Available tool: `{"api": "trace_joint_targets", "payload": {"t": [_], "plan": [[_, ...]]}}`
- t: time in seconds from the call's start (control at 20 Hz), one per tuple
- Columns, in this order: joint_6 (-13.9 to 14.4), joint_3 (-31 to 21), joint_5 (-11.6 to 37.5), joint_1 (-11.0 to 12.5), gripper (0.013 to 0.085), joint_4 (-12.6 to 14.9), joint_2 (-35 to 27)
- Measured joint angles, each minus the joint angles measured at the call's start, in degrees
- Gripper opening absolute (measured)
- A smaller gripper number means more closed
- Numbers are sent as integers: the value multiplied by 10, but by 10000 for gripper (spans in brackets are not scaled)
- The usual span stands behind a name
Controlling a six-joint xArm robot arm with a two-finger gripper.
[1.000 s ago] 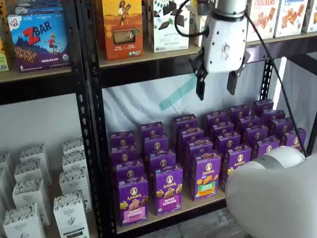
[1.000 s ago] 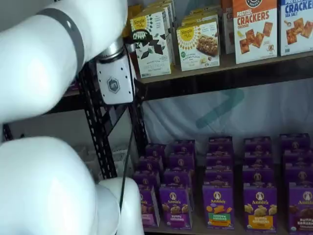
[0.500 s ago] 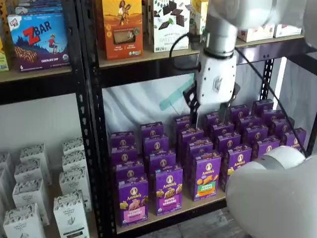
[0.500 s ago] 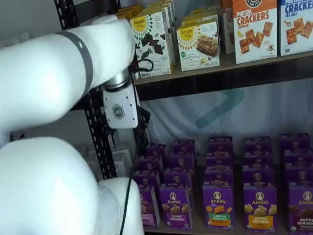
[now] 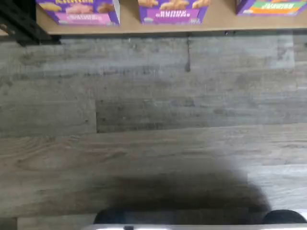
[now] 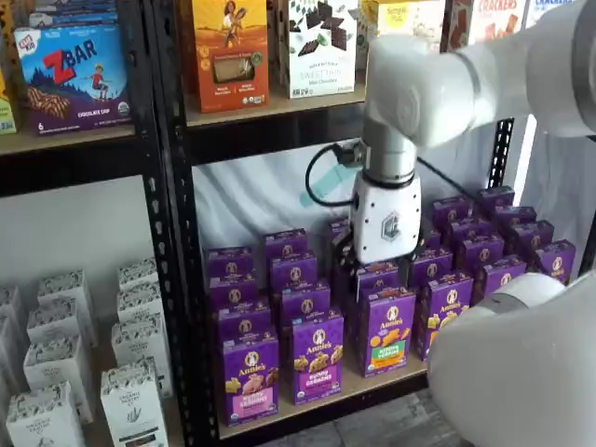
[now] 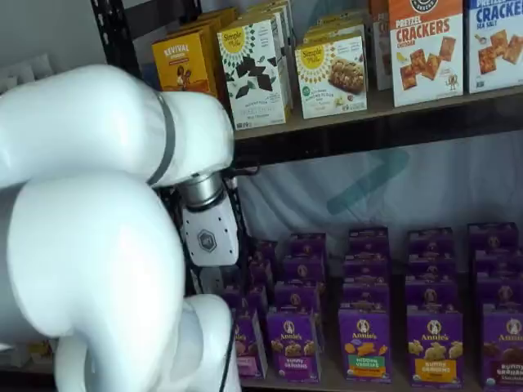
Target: Pick up the purple box with a pink patch in the middle, on the bottom shelf, the first box from the left
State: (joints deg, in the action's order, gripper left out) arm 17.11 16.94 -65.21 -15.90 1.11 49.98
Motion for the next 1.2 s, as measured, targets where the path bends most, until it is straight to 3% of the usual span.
{"api": "trace_joint_targets", "payload": {"t": [0.2,0.65,0.95,1.2], "plan": [[16,-29,56,-11,850,8,-29],[53,-67,244,-29,850,27,-162],[66,-49,322,-33,850,36,-268],[58,-27,384,-31,850,27,-352]]}}
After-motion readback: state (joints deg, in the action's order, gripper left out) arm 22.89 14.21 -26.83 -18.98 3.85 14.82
